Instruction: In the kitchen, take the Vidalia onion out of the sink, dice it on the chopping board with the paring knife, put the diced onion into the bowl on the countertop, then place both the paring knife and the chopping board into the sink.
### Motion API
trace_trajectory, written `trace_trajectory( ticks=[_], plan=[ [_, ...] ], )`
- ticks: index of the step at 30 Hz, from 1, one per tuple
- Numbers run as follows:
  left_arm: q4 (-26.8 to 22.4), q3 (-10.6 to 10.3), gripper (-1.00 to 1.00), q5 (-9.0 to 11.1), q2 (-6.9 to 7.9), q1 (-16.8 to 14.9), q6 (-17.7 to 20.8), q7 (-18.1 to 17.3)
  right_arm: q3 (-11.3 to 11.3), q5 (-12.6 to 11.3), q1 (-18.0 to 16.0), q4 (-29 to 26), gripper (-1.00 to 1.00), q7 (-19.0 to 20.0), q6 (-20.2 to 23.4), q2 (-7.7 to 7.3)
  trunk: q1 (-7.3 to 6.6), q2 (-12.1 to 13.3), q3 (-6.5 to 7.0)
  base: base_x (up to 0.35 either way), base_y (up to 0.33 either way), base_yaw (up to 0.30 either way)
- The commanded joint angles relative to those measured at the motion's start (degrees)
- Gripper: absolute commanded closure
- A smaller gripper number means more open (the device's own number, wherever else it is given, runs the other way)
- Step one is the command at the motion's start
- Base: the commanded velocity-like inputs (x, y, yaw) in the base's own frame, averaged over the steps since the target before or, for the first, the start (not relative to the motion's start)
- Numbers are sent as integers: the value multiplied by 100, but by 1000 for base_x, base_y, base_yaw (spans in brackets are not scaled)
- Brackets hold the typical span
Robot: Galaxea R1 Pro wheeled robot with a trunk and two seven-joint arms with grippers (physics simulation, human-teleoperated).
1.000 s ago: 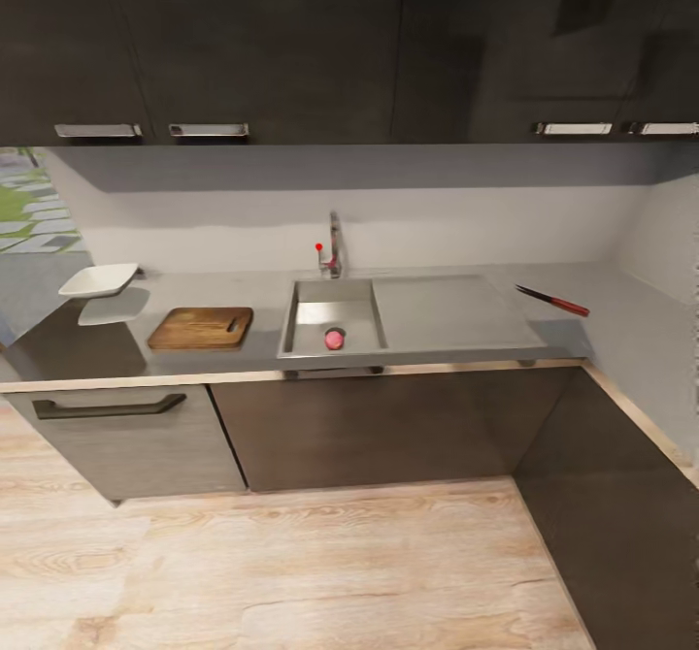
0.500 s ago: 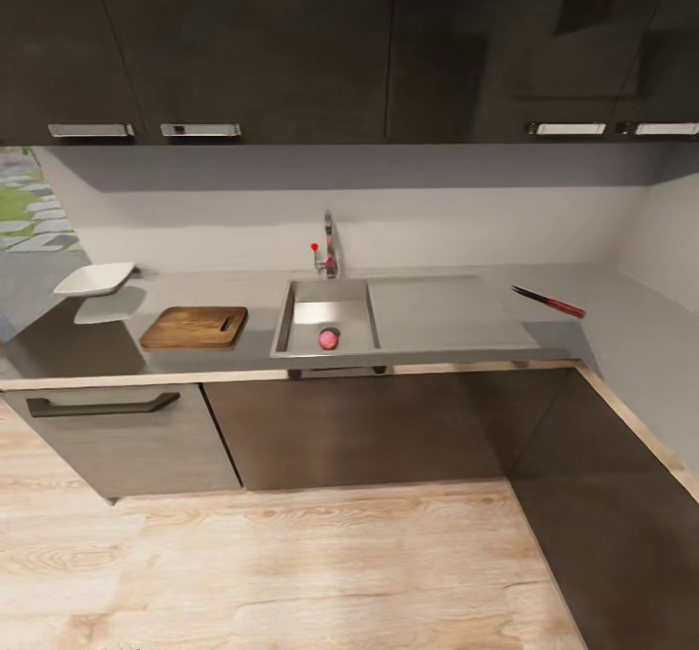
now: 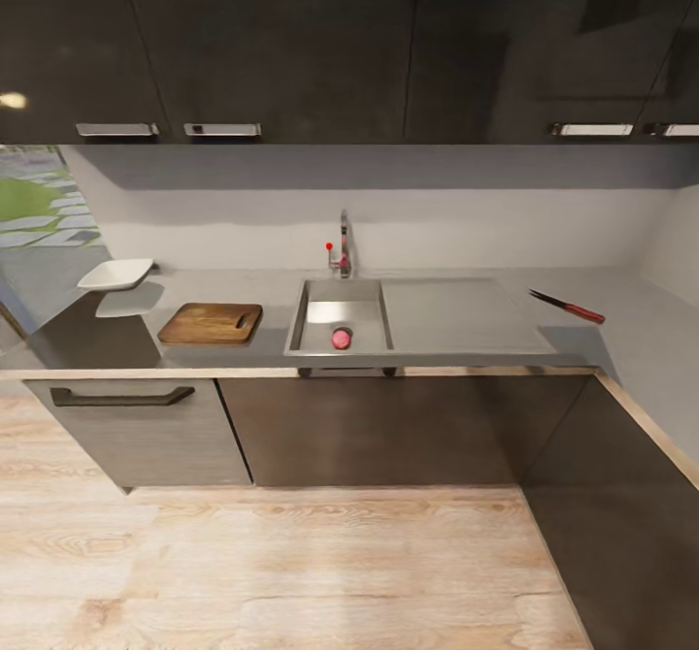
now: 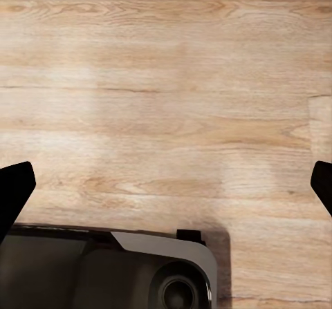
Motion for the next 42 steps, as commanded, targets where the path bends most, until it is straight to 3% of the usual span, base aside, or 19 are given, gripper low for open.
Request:
trace_trajectory(
  ticks=[1,9,18,23,26,32,35,42],
  plan=[
    [3,-3,-100,3,-3,-2,-17,20,34,-52,1,-8,-100,12,-7,-6,3,-10,-9,0,0,15],
    [-85,35,-100,-1,-53,-13,10,45,34,-52,2,5,-100,12,7,-6,3,-10,-9,0,0,4],
    [-1052,40,-100,-15,-293,-76,265,93,8,-65,0,10,-100,5,11,-13,3,-10,-9,0,0,0],
    [-1820,34,-100,-14,-411,-343,1598,86,0,-63,0,10,-100,3,14,-18,3,-10,-9,0,0,0],
    [-1964,30,-100,-12,-488,-611,1984,86,-6,-61,1,10,-100,3,18,-29,3,-10,-9,0,0,0],
    [-2101,-5,-100,-18,-640,-1071,2313,95,-9,-60,0,13,-100,-1,19,-42,3,-10,-9,0,0,0],
    [-2409,-133,-100,-19,-683,-1306,2993,97,-12,-60,1,18,-100,-5,18,-52,3,-10,-9,0,0,0],
    [-3464,-549,-100,-16,-734,-1468,4232,98,-18,-62,2,19,-100,-6,17,-70,3,-10,-9,0,0,0]
  ],
)
